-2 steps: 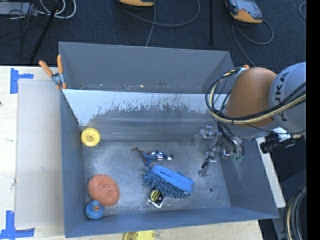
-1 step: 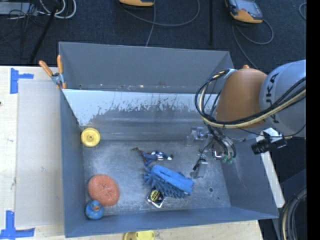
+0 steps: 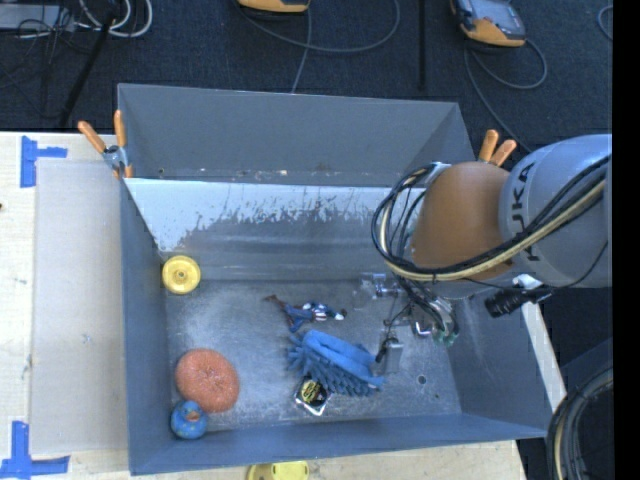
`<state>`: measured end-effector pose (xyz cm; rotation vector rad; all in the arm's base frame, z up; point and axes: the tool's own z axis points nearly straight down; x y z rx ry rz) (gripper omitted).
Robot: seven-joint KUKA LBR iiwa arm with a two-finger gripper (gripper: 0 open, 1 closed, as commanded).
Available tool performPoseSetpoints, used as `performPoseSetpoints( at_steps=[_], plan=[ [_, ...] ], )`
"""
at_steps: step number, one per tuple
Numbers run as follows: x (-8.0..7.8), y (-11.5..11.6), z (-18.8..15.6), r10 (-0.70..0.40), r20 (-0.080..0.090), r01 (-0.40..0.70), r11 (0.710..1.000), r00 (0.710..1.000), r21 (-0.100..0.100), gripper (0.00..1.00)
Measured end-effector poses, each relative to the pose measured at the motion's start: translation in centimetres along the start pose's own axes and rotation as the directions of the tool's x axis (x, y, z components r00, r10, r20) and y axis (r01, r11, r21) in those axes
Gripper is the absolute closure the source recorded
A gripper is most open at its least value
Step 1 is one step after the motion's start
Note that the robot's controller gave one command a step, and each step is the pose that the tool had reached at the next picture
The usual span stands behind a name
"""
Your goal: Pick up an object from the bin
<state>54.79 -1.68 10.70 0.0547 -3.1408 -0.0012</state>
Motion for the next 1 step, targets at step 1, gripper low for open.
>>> performPoseSetpoints(
  at_steps=[1],
  plan=[
    [2.88,3.03,3.28,0.257,0.013,-0.257,0.966,0.966,0.002,1.0]
  ],
)
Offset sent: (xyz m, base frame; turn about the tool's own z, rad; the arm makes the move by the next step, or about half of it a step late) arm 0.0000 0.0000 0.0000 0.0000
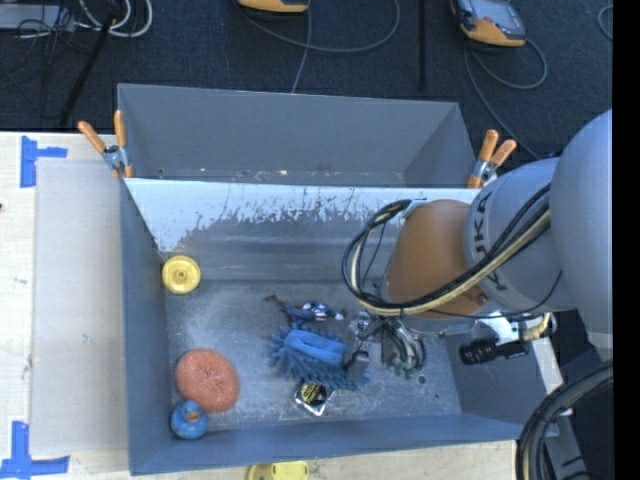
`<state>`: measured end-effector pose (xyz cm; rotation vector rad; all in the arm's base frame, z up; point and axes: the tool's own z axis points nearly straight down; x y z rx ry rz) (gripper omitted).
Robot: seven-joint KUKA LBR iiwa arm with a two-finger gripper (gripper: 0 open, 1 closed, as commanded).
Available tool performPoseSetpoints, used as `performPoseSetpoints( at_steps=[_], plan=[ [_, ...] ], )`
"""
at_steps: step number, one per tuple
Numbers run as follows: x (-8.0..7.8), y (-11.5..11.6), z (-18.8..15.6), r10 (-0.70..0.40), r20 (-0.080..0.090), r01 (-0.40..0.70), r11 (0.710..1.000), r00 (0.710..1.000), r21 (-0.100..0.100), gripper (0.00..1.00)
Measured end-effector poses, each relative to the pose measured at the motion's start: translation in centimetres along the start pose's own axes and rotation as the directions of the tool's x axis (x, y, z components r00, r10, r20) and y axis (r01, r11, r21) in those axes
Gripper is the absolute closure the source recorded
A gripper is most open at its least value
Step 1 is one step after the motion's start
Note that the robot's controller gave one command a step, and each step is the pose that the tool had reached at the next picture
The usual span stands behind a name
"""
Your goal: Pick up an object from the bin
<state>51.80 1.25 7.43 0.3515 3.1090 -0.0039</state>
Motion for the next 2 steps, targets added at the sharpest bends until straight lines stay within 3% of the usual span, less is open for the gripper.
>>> performPoseSetpoints(
  at_steps=[2],
  plan=[
    [0.08,-0.01,-0.39,0.0,-0.004,0.0,1.0,1.0,0.001,1.0]
  ],
)
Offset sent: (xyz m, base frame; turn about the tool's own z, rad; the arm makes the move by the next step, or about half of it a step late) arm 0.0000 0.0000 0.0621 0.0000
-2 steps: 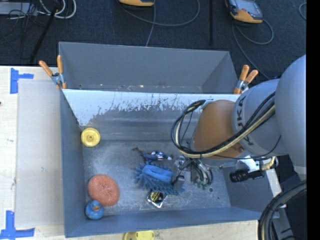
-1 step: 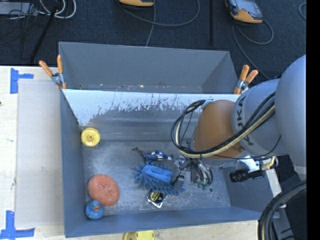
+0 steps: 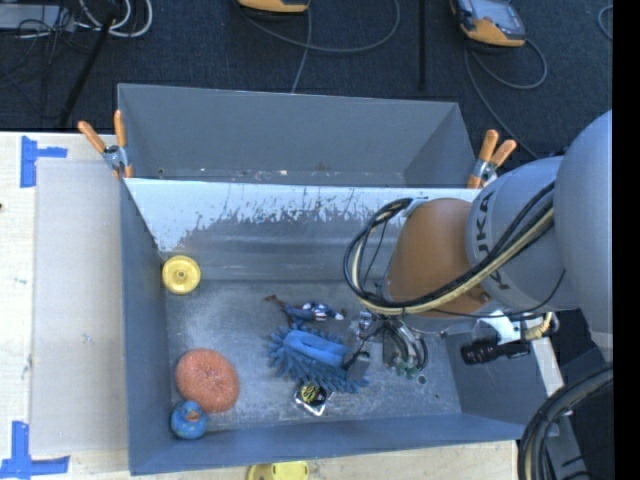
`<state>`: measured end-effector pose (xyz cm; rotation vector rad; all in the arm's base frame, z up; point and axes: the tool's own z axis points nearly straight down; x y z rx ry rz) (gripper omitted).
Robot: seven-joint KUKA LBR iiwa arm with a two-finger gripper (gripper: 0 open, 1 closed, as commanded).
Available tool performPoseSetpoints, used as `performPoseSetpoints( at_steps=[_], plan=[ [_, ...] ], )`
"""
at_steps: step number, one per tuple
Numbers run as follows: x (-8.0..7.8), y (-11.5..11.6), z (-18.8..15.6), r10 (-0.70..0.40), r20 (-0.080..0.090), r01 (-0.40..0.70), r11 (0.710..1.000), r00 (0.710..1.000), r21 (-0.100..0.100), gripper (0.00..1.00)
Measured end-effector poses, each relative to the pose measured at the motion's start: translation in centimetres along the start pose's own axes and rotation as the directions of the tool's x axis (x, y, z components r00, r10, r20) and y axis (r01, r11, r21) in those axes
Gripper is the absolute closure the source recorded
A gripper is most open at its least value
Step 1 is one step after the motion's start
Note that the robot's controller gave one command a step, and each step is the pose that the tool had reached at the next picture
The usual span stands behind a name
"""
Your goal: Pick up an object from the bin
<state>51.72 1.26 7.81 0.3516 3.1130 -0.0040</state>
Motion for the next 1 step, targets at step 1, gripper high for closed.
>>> performPoseSetpoints(
  at_steps=[1],
  plan=[
    [0.27,0.01,-1.76,-0.001,-0.01,0.001,1.0,1.0,0.0,1.0]
  ],
)
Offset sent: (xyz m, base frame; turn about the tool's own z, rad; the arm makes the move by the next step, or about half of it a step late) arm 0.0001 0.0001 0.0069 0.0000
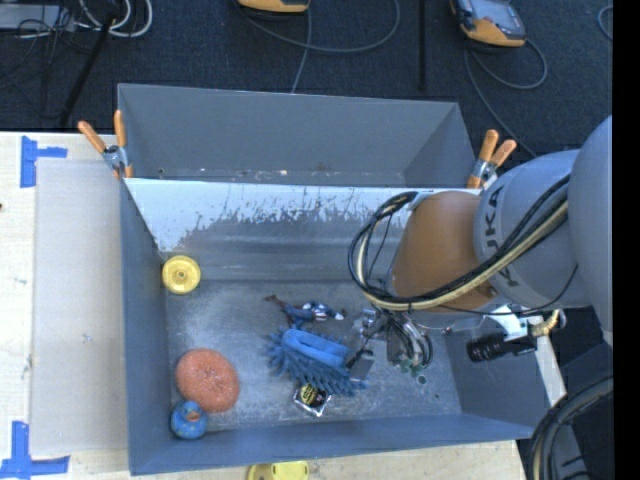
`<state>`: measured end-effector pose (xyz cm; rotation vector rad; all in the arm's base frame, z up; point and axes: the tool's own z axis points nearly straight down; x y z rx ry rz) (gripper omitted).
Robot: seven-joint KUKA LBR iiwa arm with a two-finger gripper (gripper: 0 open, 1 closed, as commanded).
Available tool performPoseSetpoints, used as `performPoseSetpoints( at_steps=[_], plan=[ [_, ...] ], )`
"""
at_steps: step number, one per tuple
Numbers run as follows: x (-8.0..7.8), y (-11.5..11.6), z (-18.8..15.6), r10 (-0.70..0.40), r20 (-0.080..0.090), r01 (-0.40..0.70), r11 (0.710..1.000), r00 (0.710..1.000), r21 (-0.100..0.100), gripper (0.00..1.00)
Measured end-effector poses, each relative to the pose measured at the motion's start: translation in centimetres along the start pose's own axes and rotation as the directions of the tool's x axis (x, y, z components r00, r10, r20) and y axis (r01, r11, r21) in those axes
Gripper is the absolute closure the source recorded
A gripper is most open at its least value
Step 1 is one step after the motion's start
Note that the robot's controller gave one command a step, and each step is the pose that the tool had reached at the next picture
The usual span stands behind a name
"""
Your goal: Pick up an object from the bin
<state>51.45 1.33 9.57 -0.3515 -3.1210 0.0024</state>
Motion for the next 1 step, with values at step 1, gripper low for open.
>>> performPoseSetpoints(
  at_steps=[1],
  plan=[
    [0.01,0.07,-1.63,-0.001,0.0,0.001,1.0,1.0,-0.001,1.0]
  ],
)
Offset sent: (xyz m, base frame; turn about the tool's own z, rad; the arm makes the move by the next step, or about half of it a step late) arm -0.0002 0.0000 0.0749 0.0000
